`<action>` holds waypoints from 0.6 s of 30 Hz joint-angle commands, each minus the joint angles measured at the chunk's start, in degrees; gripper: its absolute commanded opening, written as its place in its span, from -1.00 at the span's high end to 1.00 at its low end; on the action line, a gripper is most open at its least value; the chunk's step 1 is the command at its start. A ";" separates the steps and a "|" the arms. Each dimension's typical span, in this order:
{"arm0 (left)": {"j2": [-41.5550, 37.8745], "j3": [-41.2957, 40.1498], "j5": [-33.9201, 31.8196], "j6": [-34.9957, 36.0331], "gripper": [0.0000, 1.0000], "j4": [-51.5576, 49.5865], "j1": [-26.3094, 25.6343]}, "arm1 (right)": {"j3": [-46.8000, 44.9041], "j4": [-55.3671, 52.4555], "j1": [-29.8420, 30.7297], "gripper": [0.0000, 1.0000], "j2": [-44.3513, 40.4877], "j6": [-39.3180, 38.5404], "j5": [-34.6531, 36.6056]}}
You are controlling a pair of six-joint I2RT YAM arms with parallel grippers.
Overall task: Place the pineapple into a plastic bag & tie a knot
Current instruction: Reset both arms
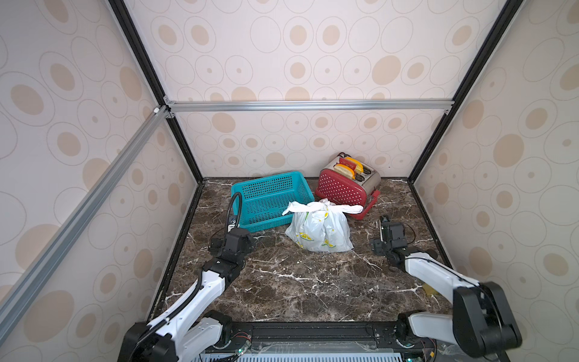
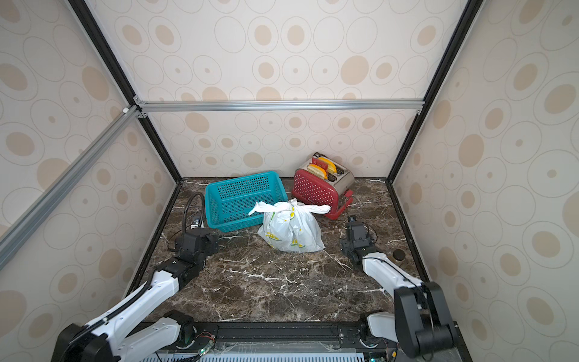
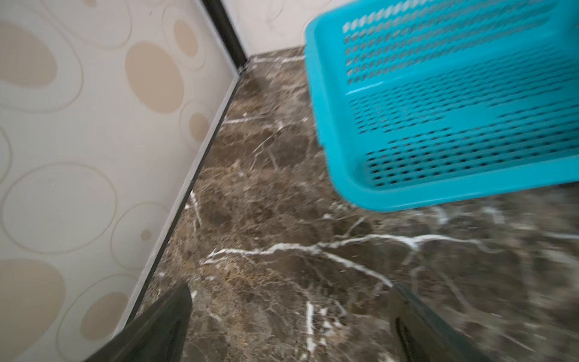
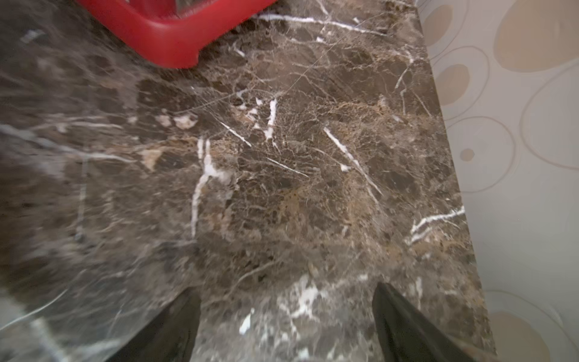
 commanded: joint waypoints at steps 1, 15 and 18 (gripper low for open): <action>7.51 -3.35 1.26 5.53 -0.98 26.71 5.53 | 2.93 16.89 -2.70 -0.76 7.39 -8.92 -4.72; 27.05 -4.36 16.73 8.30 -0.98 51.45 13.58 | -9.77 41.89 -14.41 -1.00 9.03 -4.06 -18.74; 27.08 -3.57 18.16 8.31 -0.98 49.90 13.70 | -9.93 42.83 -14.40 -1.00 9.13 -4.08 -18.63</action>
